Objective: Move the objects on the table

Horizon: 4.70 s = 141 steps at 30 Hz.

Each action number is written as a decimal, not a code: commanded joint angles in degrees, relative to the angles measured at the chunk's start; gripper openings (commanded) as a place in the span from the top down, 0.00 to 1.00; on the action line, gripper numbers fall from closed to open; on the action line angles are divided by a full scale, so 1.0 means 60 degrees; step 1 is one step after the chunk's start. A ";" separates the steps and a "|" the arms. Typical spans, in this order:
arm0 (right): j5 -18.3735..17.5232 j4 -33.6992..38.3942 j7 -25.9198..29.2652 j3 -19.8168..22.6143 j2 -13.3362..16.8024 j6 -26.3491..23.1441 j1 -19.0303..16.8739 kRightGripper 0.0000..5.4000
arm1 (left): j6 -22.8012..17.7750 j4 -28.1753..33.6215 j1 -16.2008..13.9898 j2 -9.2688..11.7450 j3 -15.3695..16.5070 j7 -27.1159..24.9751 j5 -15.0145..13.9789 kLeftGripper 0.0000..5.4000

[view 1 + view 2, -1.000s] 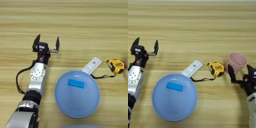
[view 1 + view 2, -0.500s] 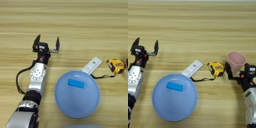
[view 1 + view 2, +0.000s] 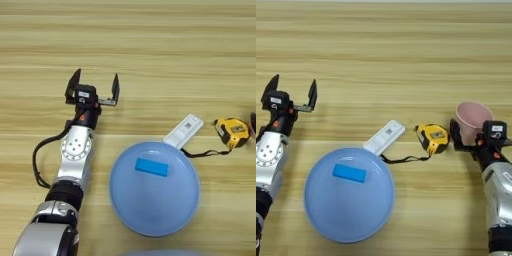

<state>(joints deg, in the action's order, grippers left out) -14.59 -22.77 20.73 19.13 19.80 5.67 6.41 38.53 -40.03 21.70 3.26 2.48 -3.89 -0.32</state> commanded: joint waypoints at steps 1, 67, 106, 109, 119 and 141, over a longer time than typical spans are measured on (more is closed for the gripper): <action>0.0113 -0.0215 -0.0044 -0.0079 0.0082 0.0149 0.0235 0.06 | 0.0019 0.0085 0.0042 -0.0009 -0.0005 0.0047 0.0070 0.00; -0.0399 0.5959 0.6102 -0.6986 0.1035 -0.0772 -0.2100 0.20 | -0.0129 0.0383 -0.0048 -0.0115 -0.0160 0.0269 0.0159 0.00; -0.0178 0.5206 0.6444 -0.5933 0.2021 -0.0253 -0.2644 0.01 | -0.0120 0.0333 -0.0026 -0.0085 -0.0180 0.0267 0.0177 0.00; -0.0234 0.5272 0.6501 -0.5778 0.2210 -0.0247 -0.2789 0.01 | -0.0120 0.0329 -0.0026 -0.0083 -0.0181 0.0263 0.0177 0.00; -0.0910 0.5173 0.6537 -0.3980 0.2922 -0.0236 -0.3046 0.01 | -0.0107 0.0226 0.0026 -0.0061 -0.0174 0.0250 0.0175 0.00; 0.0365 0.2356 0.1025 -0.2258 0.0713 -0.1706 -0.0760 0.01 | -0.0078 0.0077 0.0115 -0.0110 -0.0201 0.0286 0.0210 0.00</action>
<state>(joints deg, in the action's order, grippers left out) -13.09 -7.51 28.69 5.68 25.38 -3.16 0.40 38.49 -39.06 21.64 2.83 1.53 -2.51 0.01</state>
